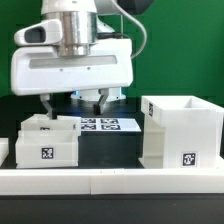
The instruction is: Assemble drawer
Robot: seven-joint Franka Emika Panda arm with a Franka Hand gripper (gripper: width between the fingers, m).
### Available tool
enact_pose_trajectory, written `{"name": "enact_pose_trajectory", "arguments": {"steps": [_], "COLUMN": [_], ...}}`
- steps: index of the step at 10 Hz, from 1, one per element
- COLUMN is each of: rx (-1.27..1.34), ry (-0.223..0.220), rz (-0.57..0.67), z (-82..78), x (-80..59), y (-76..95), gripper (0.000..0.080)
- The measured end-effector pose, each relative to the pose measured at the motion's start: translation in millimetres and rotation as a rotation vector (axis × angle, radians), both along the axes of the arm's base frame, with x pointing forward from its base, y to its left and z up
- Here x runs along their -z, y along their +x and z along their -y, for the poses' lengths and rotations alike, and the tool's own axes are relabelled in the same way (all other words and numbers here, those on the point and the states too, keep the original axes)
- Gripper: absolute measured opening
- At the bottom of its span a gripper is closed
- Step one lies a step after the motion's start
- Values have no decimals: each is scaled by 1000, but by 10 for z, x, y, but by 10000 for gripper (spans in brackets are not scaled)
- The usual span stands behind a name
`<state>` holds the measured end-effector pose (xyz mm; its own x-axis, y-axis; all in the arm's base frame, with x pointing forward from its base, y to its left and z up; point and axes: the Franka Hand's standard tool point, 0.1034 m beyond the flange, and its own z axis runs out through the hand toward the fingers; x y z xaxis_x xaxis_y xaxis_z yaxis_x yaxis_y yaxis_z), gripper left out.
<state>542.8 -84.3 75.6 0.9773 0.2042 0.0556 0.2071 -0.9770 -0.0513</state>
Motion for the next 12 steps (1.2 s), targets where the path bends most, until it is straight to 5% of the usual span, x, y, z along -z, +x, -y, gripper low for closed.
{"name": "enact_pose_trajectory", "arguments": {"steps": [4,7,12], "rx": [-7,-5,-9], "ry": [-3,-26,-39], "rz": [6,8,-10], "z": [-3,49,32], "x": [22,332,620], "y": [-2,-242,-345], "gripper": [649,649,649]}}
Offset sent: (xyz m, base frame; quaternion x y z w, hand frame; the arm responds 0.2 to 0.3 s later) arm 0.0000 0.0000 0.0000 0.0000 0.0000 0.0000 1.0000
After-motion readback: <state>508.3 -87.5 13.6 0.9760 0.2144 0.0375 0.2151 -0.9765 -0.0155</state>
